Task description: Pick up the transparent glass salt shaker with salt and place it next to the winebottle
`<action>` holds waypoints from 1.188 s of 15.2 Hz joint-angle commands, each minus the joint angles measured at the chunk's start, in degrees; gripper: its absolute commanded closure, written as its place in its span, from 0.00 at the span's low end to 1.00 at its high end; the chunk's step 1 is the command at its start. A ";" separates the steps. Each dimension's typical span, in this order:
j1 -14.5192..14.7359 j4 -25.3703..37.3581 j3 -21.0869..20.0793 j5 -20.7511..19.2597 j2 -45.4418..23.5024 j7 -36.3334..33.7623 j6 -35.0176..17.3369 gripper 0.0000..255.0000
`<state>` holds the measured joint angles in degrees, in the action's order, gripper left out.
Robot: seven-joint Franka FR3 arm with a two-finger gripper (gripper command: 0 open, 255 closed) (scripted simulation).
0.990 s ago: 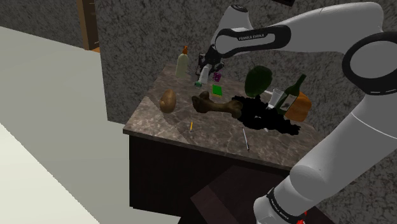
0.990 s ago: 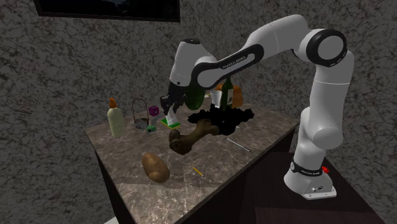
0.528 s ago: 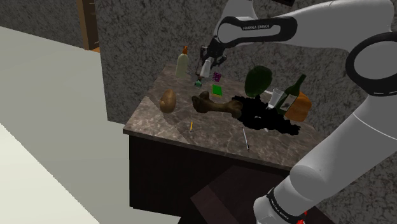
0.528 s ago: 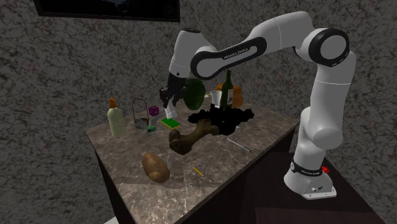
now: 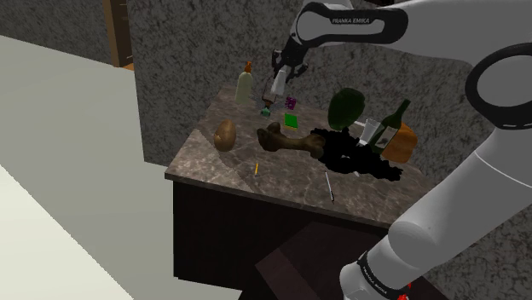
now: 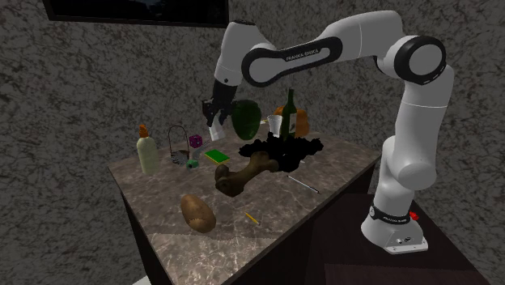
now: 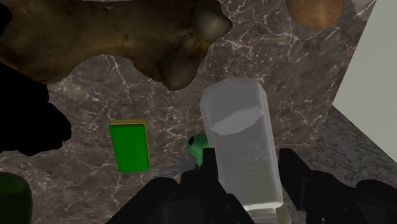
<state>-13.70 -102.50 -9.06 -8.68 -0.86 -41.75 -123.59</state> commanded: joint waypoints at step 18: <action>0.48 17.61 -0.43 0.36 -2.31 1.49 15.32 1.00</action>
<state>-13.21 -86.05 -9.49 -8.33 -2.91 -40.42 -109.20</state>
